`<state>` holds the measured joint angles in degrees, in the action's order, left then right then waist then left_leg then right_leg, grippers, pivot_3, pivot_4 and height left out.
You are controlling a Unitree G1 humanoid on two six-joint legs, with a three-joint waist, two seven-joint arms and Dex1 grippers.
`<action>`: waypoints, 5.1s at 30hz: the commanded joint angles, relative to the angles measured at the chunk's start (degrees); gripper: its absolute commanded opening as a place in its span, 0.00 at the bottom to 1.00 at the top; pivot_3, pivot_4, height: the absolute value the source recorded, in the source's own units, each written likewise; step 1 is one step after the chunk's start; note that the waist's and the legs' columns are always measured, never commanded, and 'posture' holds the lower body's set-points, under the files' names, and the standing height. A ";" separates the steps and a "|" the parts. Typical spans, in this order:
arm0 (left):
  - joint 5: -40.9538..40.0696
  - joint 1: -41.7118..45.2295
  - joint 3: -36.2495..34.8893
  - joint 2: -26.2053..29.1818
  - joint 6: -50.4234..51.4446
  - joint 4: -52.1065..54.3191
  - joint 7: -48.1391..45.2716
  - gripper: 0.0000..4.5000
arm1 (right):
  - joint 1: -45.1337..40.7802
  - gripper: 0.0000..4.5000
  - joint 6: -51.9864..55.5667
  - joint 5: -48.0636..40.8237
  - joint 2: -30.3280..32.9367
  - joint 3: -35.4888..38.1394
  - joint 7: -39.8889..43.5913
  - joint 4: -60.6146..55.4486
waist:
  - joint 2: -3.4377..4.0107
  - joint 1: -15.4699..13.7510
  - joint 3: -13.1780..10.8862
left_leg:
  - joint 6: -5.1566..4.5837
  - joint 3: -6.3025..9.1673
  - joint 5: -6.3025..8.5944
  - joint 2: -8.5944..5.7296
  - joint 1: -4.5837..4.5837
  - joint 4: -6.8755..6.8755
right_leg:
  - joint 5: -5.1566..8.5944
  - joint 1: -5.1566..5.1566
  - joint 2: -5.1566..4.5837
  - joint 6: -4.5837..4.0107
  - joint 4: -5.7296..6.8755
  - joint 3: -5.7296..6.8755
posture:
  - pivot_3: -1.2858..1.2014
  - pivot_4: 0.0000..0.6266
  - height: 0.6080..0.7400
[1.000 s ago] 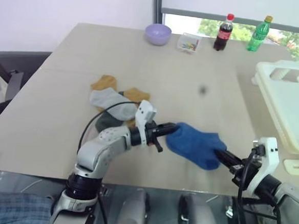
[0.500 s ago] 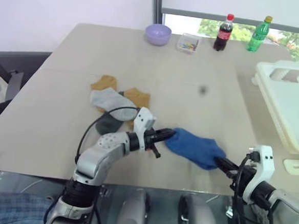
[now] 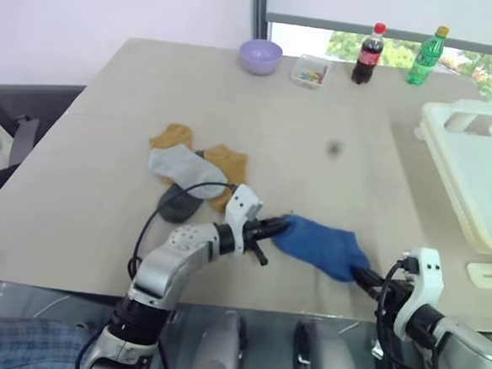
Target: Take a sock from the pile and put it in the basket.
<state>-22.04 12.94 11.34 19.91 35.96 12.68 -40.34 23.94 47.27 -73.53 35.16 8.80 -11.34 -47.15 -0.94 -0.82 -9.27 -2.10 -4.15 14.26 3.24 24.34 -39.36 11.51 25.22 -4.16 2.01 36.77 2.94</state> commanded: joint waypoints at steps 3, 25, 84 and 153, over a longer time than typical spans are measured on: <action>0.77 0.18 0.89 0.22 -1.65 0.27 -0.87 0.00 | 2.41 0.63 -1.77 6.95 2.34 0.34 5.80 -2.28 | 0.01 -0.06 0.00 | 0.00 0.01 0.00 0.00 0.00 0.00 | 0.00 0.00 0.00 0.00 0.00 0.01 | 0.52 0.24 0.97; 3.86 3.72 2.57 0.83 -5.41 -3.25 -3.83 0.00 | -14.95 0.63 -34.71 53.77 6.12 -14.06 44.19 16.90 | -0.04 -0.05 0.02 | 0.00 -0.02 0.00 -0.03 0.02 0.00 | 0.00 0.00 0.02 0.01 -0.04 0.02 | 0.52 0.24 0.97; -1.62 14.56 7.93 6.00 18.79 -18.19 -13.44 0.23 | -16.76 0.66 -26.97 66.42 -0.37 -21.08 48.89 23.16 | -0.44 0.28 1.45 | 0.04 0.00 0.02 0.09 -0.72 0.19 | 0.04 -0.51 0.03 -0.04 -0.08 0.02 | 0.52 0.24 0.97; -31.69 20.06 -15.94 -14.41 41.44 -28.22 -12.25 0.99 | -18.67 0.66 -9.83 60.77 6.01 -14.38 51.00 6.59 | -0.59 -0.01 0.75 | 0.03 0.06 0.02 -0.06 -0.42 0.90 | 0.02 -0.44 -0.02 -0.04 -0.88 0.17 | 0.52 0.24 0.97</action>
<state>-53.49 32.01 -5.48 6.41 78.06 -15.30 -52.09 6.05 35.19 -11.09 40.76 -7.63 39.56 -37.11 -1.53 -0.84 -8.52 -2.07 -4.08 14.28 3.17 23.92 -38.44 11.53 24.78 -4.18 1.97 35.87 3.11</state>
